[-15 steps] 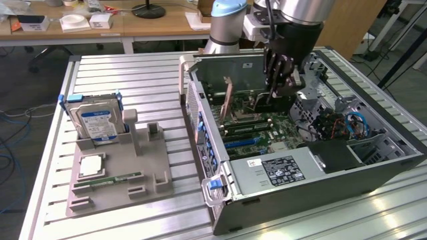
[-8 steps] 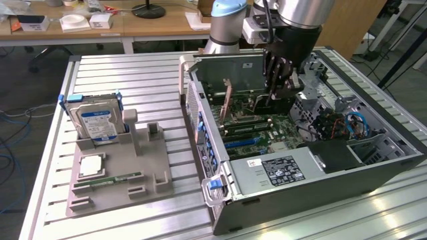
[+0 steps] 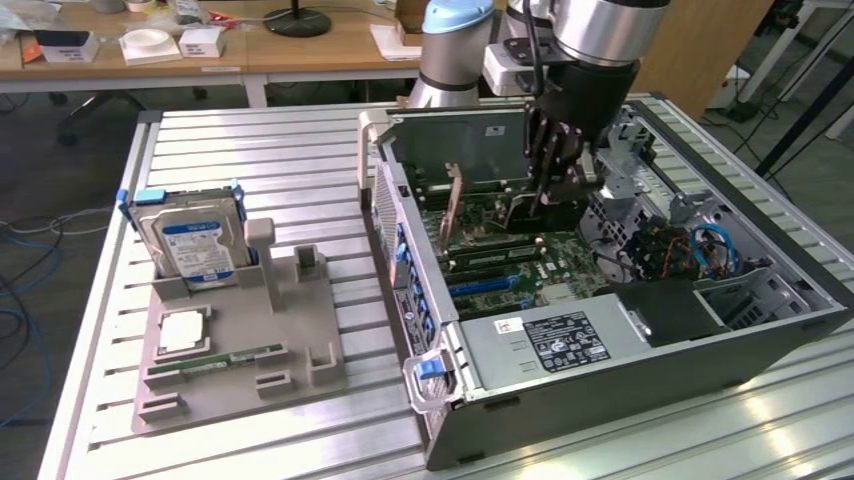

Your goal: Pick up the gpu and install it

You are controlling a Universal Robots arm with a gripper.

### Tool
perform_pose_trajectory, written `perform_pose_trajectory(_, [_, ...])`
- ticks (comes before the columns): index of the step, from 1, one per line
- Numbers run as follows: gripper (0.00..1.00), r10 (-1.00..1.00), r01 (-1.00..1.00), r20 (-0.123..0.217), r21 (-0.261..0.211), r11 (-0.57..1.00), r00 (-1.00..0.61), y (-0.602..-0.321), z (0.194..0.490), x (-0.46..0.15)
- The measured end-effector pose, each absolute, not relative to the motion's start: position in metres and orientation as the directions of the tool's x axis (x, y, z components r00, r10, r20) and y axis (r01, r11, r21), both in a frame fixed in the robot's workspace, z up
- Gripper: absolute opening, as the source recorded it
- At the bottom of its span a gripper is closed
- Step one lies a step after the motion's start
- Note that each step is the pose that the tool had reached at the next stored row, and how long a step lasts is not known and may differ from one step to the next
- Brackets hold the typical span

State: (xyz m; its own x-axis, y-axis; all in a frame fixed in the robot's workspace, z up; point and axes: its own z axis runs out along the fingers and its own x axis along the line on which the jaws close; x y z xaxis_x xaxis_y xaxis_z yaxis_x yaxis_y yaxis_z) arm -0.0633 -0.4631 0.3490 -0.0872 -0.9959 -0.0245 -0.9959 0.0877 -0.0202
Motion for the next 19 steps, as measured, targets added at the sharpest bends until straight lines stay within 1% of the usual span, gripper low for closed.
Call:
perform_pose_trajectory(9, [0.26,-0.996,-0.996,-0.032,-0.020,0.088,-0.087,-0.4631,0.3449,-0.0633])
perform_pose_trajectory(19, [0.26,-0.996,-0.996,-0.032,-0.020,0.088,-0.087,-0.4631,0.3449,-0.0632])
